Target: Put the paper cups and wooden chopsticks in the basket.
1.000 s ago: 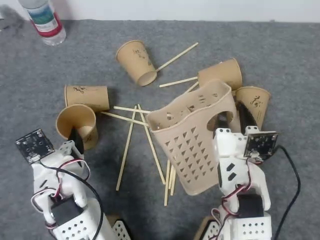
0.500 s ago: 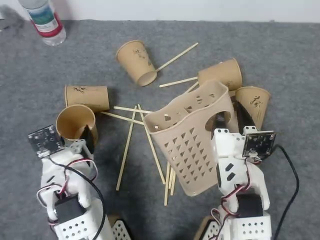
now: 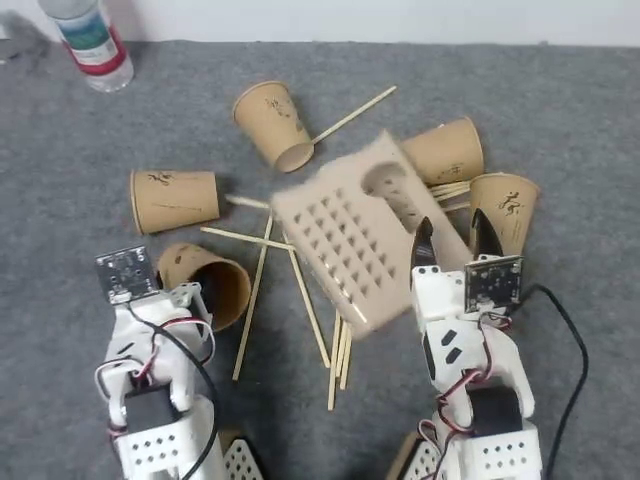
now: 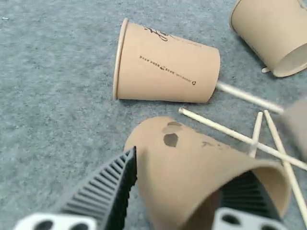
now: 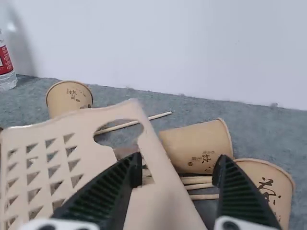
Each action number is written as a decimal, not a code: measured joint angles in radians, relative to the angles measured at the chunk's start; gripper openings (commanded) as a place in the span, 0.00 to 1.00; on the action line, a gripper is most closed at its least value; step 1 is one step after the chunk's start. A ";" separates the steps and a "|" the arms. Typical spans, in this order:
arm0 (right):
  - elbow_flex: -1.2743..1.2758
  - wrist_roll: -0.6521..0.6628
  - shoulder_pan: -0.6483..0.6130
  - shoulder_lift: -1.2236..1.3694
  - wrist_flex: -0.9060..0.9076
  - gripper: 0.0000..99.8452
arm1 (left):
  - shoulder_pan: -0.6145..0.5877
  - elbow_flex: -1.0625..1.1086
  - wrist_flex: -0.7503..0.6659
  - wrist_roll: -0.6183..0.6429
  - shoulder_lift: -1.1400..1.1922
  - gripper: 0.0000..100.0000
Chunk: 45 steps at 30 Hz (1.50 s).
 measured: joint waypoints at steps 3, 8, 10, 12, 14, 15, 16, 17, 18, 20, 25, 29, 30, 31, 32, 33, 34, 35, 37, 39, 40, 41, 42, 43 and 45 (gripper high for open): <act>-0.021 0.031 -0.002 -0.002 0.018 0.25 | 0.002 0.000 0.000 0.000 0.000 0.26; -0.054 0.043 -0.002 -0.002 0.052 0.25 | 0.002 0.000 0.000 0.000 -0.002 0.26; -0.054 0.044 0.002 -0.002 0.054 0.25 | 0.002 0.000 0.000 0.000 -0.002 0.26; -0.057 0.048 0.002 -0.002 0.054 0.25 | 0.002 0.000 0.000 0.000 -0.002 0.26; -0.071 0.048 0.000 -0.002 0.054 0.25 | 0.002 0.000 0.000 0.000 -0.002 0.26; -0.083 0.048 0.002 -0.002 0.054 0.25 | 0.002 0.000 0.000 0.000 -0.002 0.26; -0.098 0.048 0.008 -0.002 0.054 0.25 | 0.002 0.000 0.000 0.000 -0.002 0.26; -0.117 0.051 0.014 0.000 0.054 0.25 | 0.002 0.000 0.000 0.000 -0.002 0.26; -0.133 0.058 0.018 0.002 0.054 0.25 | 0.002 0.000 0.000 0.000 -0.002 0.26; -0.167 0.081 0.008 0.046 0.054 0.25 | 0.002 0.000 0.000 0.000 -0.002 0.26; -0.278 0.107 -0.008 0.269 0.054 0.25 | 0.002 0.000 0.000 0.000 -0.002 0.26; -0.417 0.109 -0.012 0.453 0.066 0.25 | 0.002 0.000 0.000 0.000 -0.002 0.26; -0.456 0.110 -0.012 0.499 0.077 0.25 | 0.002 0.000 0.000 0.000 -0.002 0.26; -0.491 0.110 -0.012 0.546 0.087 0.25 | 0.002 0.000 0.000 0.000 -0.002 0.26; -0.528 0.112 -0.012 0.592 0.094 0.25 | 0.002 0.000 0.000 0.000 -0.002 0.26; -0.562 0.118 -0.012 0.640 0.098 0.25 | 0.002 0.000 0.000 0.000 -0.002 0.26; -0.591 0.130 -0.012 0.686 0.098 0.25 | 0.002 0.000 0.000 0.000 -0.002 0.26; -0.617 0.150 -0.012 0.735 0.098 0.25 | 0.002 0.000 0.000 0.000 -0.002 0.26; -0.667 0.186 -0.012 0.833 0.098 0.25 | 0.002 0.000 0.000 0.000 -0.002 0.26; -0.717 0.203 -0.011 0.925 0.098 0.25 | 0.002 0.000 0.000 0.000 -0.002 0.26; -0.743 0.207 -0.011 0.965 0.106 0.25 | 0.002 0.000 0.000 0.000 -0.002 0.26; -0.766 0.210 -0.011 1.000 0.117 0.25 | 0.002 0.000 0.000 0.000 -0.002 0.26; -0.789 0.212 -0.012 1.030 0.127 0.25 | 0.002 0.000 0.000 0.000 -0.002 0.26; -0.813 0.213 -0.012 1.053 0.135 0.25 | 0.002 0.000 0.000 0.000 -0.002 0.26; -0.865 0.213 -0.012 1.094 0.150 0.25 | 0.002 0.000 0.000 0.000 -0.002 0.26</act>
